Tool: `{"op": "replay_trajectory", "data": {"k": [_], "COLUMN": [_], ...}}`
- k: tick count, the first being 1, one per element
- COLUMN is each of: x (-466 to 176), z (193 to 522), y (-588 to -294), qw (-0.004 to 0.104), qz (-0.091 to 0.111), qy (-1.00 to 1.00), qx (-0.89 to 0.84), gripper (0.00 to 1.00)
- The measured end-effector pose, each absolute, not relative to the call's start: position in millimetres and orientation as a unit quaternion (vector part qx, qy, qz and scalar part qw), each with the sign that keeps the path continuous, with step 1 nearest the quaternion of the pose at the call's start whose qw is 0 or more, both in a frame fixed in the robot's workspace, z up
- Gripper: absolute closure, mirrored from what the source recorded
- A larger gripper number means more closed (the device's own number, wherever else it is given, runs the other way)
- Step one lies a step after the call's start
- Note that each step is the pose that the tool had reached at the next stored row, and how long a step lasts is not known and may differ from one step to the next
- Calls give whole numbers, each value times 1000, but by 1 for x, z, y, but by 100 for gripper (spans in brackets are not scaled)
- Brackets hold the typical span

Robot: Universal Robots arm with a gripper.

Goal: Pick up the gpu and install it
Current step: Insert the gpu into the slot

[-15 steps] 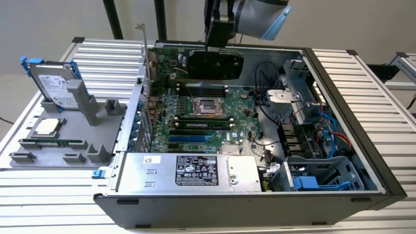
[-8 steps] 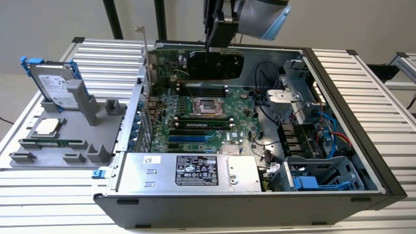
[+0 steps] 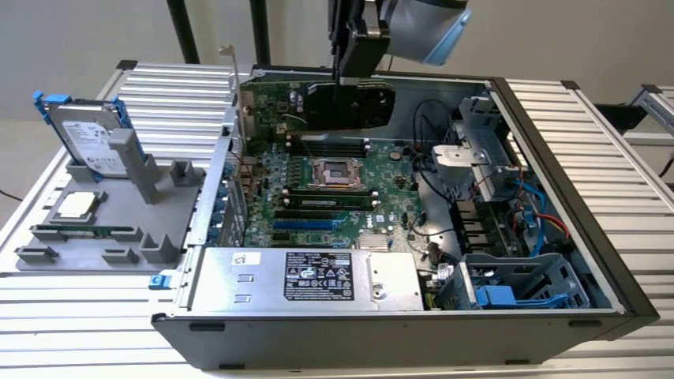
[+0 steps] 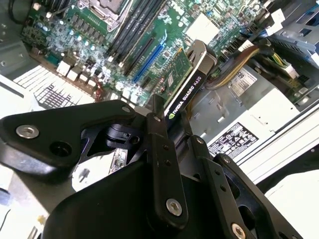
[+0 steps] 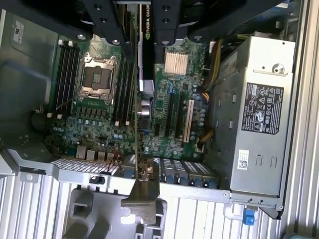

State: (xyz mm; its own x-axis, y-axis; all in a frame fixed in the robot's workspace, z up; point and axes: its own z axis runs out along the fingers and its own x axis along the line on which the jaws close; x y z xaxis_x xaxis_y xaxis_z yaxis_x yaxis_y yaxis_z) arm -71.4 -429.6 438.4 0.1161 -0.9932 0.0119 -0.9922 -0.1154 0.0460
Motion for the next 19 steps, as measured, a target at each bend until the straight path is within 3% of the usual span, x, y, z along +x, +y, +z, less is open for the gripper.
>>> {"op": "replay_trajectory", "data": {"k": [19], "x": [-71], "z": [429], "y": [-430], "qw": [20], "qz": [-12], "qy": [-716], "qx": [698], "gripper": [100]}}
